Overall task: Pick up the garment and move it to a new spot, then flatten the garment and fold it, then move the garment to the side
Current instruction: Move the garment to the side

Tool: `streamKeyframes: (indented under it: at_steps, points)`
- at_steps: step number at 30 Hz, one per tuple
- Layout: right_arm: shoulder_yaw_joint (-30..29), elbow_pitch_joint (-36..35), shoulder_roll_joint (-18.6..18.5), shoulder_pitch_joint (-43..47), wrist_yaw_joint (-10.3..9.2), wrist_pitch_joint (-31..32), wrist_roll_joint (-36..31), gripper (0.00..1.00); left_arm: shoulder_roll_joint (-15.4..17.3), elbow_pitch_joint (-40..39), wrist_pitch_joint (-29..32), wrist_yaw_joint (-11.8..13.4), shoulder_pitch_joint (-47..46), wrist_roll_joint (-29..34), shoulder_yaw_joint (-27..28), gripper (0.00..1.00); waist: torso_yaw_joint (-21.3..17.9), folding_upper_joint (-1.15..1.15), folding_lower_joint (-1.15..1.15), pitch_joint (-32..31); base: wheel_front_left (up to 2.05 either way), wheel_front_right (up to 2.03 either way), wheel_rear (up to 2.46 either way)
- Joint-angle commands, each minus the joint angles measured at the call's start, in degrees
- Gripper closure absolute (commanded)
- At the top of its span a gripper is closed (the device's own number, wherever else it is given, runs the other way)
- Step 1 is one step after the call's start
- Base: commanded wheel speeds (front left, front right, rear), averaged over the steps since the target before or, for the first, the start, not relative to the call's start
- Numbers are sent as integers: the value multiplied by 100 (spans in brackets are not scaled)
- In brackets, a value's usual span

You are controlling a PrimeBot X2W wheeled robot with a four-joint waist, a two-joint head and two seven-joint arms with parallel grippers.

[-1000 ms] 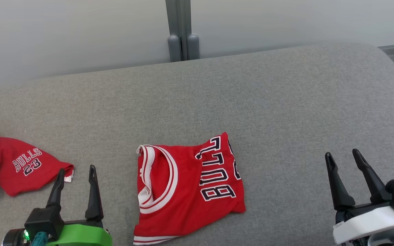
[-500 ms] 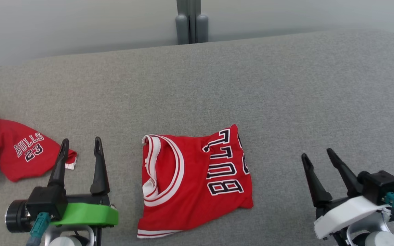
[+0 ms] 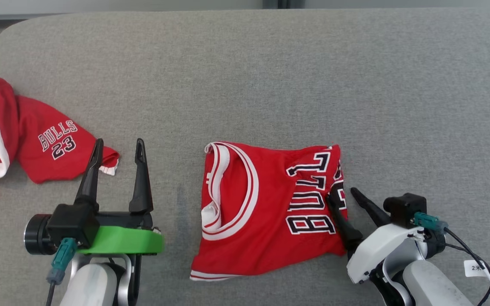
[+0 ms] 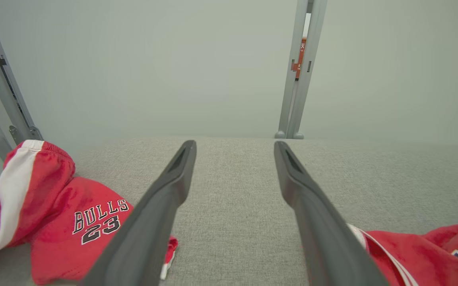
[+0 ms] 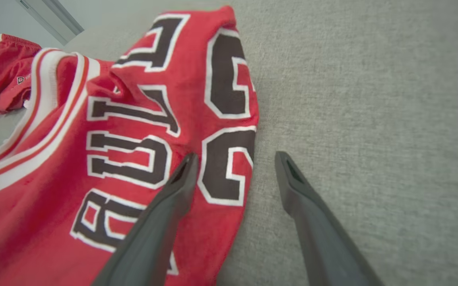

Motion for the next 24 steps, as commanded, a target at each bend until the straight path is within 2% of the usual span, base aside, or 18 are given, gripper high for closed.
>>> streamKeyframes:
  at_steps: [1, 2, 6, 12, 18, 24]
  points:
    - [57, 93, -18, -98, 0, -29, 107, 78, -5, 48, -27, -32, -112, 25, 22, 0, 178, 0, 0, 184, 0, 0, 0]
    - [88, 177, -32, -117, 0, -11, 187, 100, -17, 70, -38, -39, -128, 28, 34, 0, 178, 0, 0, 192, 0, 0, 0]
    - [99, 206, -101, -176, 0, -185, 402, 100, -28, 111, -64, -35, -143, 44, 92, 0, 103, 0, 0, 207, 0, 0, 0]
    - [-185, 166, -313, -180, -5, -346, 677, 100, -27, 69, -70, -75, -150, 103, 127, 0, -179, 0, 0, 196, 0, 0, 0]
    - [-786, 238, -649, -197, -4, -448, 842, 100, 17, -73, -75, -111, -219, 201, 118, 0, -603, 0, 0, 307, 0, 0, 0]
    - [-897, 197, -876, -619, -3, -444, 921, 100, 75, -258, -71, -176, -396, 286, 65, 0, -1114, 0, 0, 627, 0, 0, 0]
